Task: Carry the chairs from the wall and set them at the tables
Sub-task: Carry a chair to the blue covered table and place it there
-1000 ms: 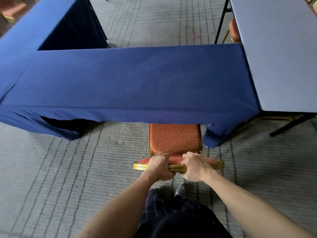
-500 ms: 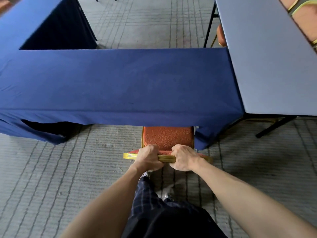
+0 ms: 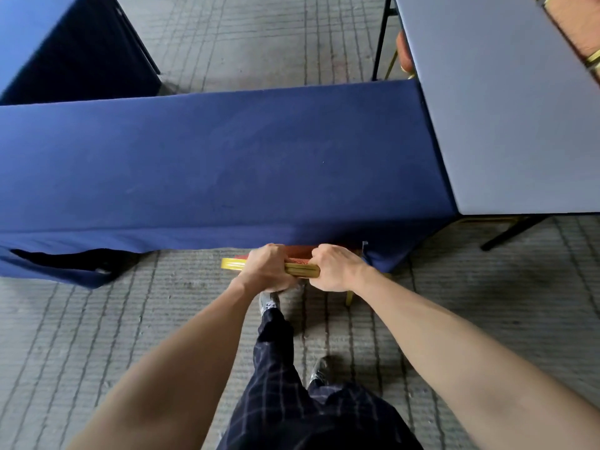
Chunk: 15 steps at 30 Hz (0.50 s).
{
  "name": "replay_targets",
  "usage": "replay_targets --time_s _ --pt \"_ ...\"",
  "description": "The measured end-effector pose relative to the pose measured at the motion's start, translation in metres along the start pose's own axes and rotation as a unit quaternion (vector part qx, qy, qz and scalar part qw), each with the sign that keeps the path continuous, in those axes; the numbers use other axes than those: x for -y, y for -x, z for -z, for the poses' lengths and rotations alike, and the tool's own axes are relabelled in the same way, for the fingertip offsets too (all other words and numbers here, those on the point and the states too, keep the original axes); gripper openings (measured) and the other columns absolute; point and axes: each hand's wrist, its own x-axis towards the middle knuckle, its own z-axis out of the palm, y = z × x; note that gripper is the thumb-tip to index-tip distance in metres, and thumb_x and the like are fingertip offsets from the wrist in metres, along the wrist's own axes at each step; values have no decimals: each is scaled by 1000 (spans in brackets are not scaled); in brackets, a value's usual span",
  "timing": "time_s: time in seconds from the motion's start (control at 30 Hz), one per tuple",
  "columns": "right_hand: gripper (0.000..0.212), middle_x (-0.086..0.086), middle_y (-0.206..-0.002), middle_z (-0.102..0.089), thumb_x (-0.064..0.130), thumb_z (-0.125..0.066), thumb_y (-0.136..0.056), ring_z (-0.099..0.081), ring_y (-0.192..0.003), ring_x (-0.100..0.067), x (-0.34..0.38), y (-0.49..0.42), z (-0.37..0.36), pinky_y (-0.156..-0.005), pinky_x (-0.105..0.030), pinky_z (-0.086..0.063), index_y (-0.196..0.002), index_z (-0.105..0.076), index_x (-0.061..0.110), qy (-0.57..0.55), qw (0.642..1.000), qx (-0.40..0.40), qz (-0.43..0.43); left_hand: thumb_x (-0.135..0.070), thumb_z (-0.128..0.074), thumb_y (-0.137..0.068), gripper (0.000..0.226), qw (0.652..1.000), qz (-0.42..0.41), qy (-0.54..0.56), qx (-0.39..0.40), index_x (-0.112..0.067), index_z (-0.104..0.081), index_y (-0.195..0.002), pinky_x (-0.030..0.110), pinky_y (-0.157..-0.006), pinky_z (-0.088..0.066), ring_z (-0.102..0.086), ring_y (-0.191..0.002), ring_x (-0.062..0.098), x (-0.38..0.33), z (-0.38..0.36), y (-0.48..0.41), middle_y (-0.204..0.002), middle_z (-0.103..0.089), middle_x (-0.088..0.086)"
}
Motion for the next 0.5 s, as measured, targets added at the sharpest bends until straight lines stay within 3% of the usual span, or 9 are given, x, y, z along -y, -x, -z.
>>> replay_targets --time_s 0.17,0.23,0.33,0.5 --pt "14 -1 -81 -48 32 -58 -83 -56 -85 -28 -9 -28 12 -76 -35 -46 -76 -60 21 5 1000 4 -5 -46 -64 -59 30 1000 0 7 -4 -24 -48 -71 29 -62 -39 -52 -64 24 7 11 -29 -70 -54 -7" --pt "16 -1 -80 -46 31 -57 -85 -52 -81 -25 -19 -36 19 -70 -32 -40 -71 -51 25 8 1000 -7 0 -45 -62 -59 28 1000 -2 10 -7 -24 -47 -71 29 -62 -37 -50 -63 23 3 17 -43 -68 -51 -9" --pt "16 2 -78 -44 33 -58 -85 -42 -76 -18 -33 -45 32 -69 -31 -35 -73 -58 23 32 999 -18 18 -38 -64 -63 24 999 20 25 2 -22 -48 -71 30 -62 -39 -54 -66 24 -4 18 -56 -70 -55 -7" --pt "21 -5 -73 -49 32 -67 -77 -52 -75 -30 -61 -32 16 -66 -41 -49 -69 -61 14 54 996 -69 -9 -43 -63 -68 27 999 7 31 -9 -23 -45 -74 30 -64 -37 -53 -67 23 -23 -1 -56 -75 -54 -7"
